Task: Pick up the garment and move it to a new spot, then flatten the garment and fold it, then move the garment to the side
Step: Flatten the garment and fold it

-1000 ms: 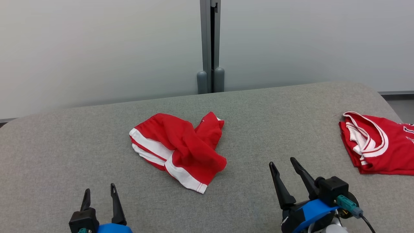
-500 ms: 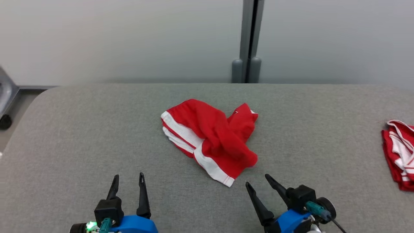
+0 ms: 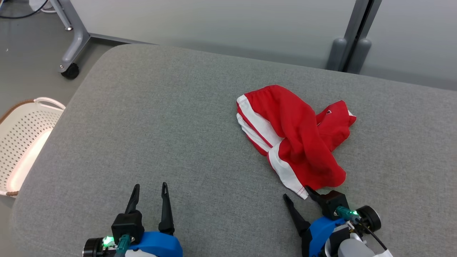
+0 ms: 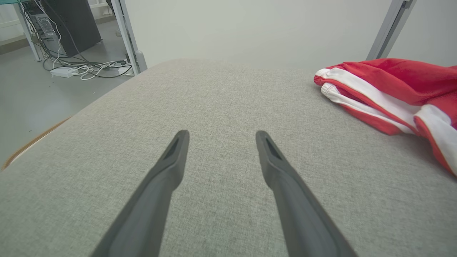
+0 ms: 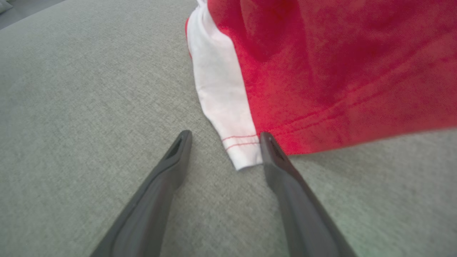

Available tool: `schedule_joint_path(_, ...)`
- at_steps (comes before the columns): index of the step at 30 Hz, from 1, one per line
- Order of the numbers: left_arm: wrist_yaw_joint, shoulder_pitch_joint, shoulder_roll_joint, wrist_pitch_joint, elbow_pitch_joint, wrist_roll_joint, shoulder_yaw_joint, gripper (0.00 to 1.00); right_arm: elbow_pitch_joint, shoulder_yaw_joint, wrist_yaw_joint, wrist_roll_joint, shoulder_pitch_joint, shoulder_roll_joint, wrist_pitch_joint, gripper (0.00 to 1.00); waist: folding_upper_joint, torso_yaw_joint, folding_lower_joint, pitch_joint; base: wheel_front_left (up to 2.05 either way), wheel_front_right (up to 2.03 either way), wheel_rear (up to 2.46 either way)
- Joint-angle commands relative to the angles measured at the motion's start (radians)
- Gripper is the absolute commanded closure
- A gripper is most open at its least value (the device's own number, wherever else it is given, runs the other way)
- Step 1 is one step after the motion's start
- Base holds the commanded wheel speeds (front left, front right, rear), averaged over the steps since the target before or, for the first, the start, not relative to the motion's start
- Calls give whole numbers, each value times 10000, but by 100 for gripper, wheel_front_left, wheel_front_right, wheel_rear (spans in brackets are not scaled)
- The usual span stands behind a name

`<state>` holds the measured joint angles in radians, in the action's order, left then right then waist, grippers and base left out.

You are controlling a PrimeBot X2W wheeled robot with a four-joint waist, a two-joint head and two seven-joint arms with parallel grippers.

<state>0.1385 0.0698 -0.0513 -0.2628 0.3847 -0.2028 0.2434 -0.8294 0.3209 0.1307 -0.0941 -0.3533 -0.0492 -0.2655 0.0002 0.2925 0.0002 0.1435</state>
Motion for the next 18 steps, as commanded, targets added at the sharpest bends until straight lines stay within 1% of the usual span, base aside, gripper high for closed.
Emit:
schedule_joint_path(1,53,190,14,-26,-83,-34,53,0,-238,-37,1,120,-152,-36,32,6,-2,170,-2,216,0,0,0)
schedule_joint_path(2,89,227,14,-26,-97,-63,73,0,-386,-80,1,172,-169,-36,50,51,-2,150,-2,255,0,0,0)
schedule_joint_path(3,102,257,15,-26,-121,-82,85,0,-525,-116,1,211,-166,-36,56,80,-2,107,-2,286,0,0,0)
schedule_joint_path(4,119,270,15,-26,-127,-104,117,0,-618,-226,1,162,-168,-40,66,100,-2,58,-2,306,0,0,0)
schedule_joint_path(7,171,317,11,-26,-178,-209,137,0,-448,-668,-4,302,-91,-46,76,100,-2,-241,-2,256,0,0,0)
schedule_joint_path(11,213,260,13,-26,-100,-331,84,0,143,-1202,-10,856,423,-284,47,100,-2,-915,-2,15,0,0,0)
schedule_joint_path(18,141,375,10,-26,115,-527,120,0,1340,-2000,-5,1582,1206,-955,14,100,-2,-2189,-2,-283,0,0,0)
